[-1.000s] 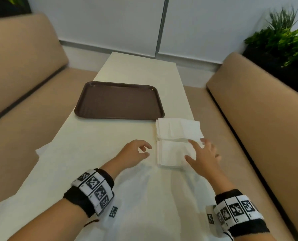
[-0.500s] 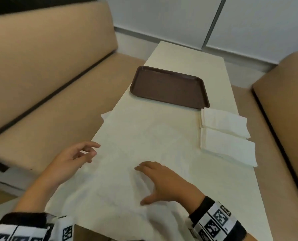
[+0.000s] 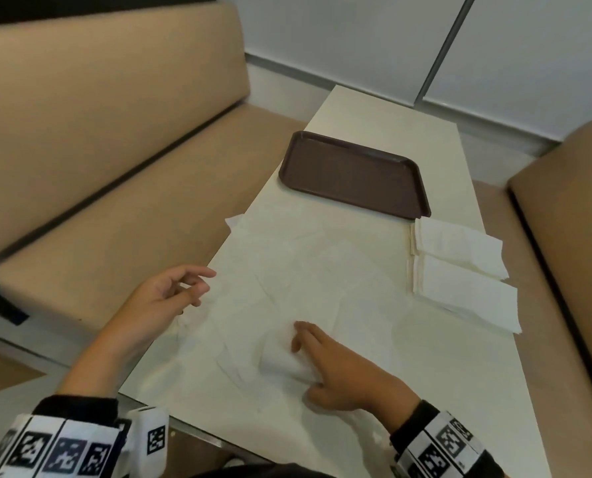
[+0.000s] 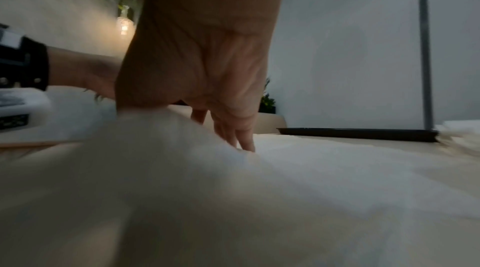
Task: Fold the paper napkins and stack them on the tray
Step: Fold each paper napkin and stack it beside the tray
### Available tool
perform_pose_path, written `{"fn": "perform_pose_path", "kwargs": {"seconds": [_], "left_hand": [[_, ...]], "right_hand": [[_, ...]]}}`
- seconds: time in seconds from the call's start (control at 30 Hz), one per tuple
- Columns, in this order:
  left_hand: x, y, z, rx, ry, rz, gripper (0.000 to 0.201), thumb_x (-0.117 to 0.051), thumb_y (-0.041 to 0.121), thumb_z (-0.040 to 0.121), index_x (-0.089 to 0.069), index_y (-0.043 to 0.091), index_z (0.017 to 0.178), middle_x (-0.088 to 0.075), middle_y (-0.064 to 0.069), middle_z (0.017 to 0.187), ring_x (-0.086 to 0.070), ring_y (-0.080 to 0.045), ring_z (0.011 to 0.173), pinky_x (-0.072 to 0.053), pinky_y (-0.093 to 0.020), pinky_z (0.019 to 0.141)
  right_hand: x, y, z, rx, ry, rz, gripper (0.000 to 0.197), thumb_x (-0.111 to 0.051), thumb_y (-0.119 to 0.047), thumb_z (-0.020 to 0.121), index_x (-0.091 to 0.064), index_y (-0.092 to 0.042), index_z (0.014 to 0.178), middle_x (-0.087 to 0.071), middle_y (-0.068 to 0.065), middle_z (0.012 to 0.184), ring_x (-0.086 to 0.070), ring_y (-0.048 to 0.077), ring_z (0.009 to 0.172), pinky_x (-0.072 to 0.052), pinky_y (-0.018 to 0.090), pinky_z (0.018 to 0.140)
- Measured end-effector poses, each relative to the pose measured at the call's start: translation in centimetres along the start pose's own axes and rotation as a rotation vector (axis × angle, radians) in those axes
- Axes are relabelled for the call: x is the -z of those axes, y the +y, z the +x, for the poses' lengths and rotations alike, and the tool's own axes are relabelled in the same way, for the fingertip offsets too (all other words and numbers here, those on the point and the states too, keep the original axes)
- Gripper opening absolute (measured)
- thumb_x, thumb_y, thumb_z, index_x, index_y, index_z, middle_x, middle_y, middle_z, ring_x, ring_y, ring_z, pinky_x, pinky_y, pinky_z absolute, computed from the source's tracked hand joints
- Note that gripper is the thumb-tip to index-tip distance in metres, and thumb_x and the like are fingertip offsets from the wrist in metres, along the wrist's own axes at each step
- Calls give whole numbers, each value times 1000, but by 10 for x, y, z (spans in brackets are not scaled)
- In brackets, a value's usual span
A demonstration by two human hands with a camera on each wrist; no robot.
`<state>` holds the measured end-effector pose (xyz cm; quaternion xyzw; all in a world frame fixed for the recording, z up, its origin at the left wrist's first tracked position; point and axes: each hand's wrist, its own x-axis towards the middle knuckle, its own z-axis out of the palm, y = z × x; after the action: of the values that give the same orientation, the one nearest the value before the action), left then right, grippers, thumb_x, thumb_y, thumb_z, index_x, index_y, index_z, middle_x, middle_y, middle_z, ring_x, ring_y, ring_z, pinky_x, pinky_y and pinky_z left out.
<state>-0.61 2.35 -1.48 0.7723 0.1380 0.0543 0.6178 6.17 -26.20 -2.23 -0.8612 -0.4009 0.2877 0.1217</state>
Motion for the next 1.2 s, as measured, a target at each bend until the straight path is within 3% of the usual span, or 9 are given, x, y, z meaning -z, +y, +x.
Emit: {"fn": "perform_pose_path", "kwargs": {"seconds": [0.07,0.17,0.27,0.4,0.6,0.73,0.93,1.1,1.2], "left_hand": [[-1,1,1,-1,-8,-18,23,-63,19,90,-70,41,92,-63,18,83,-59,-5,74,-40,-26,70],[-9,9,1,-22,-50,17,17,-71,37,80,-69,41,96,-66,17,94,-60,-1,86,-43,-23,76],[-27,24,7,-99,-193,127,49,-78,48,66,-61,49,112,-59,25,118,-50,14,108,-41,-15,88],[-61,48,30,-161,-433,230,87,-79,64,52,-42,55,130,-39,34,139,-31,5,135,-30,-25,110],[-99,96,57,-133,-533,128,24,-71,24,83,-72,6,99,-74,-7,100,-70,-23,94,-52,-43,92],[-95,116,57,-72,-490,-193,26,-73,31,75,-73,13,94,-75,-7,95,-72,-21,83,-57,-32,72],[-98,117,59,-23,-482,-445,40,-84,42,59,-76,15,88,-75,-8,95,-72,-17,81,-55,-23,64],[-114,117,56,73,-466,-493,32,-75,36,67,-77,15,91,-74,-10,99,-72,-19,83,-57,-26,64],[-112,118,54,79,-416,-478,41,-72,32,71,-69,11,106,-71,-14,107,-72,-19,85,-57,-27,65]], "right_hand": [[7,2,-3,-24,72,-12,36,-58,-18,81,-47,-17,114,-31,-5,141,-47,18,115,-40,22,84],[25,1,-8,-71,178,-56,25,-55,-18,85,-56,-16,111,-53,-1,110,-53,21,97,-45,31,83],[51,0,-18,-109,258,-46,22,-54,-21,91,-57,-23,114,-63,1,104,-58,22,94,-48,34,80],[95,-3,-31,-136,329,-73,34,-59,-27,91,-53,-28,125,-65,4,106,-60,25,95,-49,37,80],[148,1,-59,-140,494,129,38,-67,-39,85,-56,-33,121,-68,-10,95,-63,9,83,-52,23,71],[159,36,-91,-183,565,497,65,-81,-56,56,-62,-34,114,-70,-6,107,-67,16,98,-54,39,89],[111,46,-87,74,740,1323,83,-88,-47,54,-59,-15,126,-66,9,121,-65,26,108,-56,33,78],[88,26,-65,49,756,1451,83,-93,-36,49,-61,-6,119,-68,13,116,-66,28,106,-56,33,79],[92,24,-69,-58,889,1341,57,-86,-24,65,-64,-8,115,-71,11,109,-67,31,102,-57,39,81]]}}
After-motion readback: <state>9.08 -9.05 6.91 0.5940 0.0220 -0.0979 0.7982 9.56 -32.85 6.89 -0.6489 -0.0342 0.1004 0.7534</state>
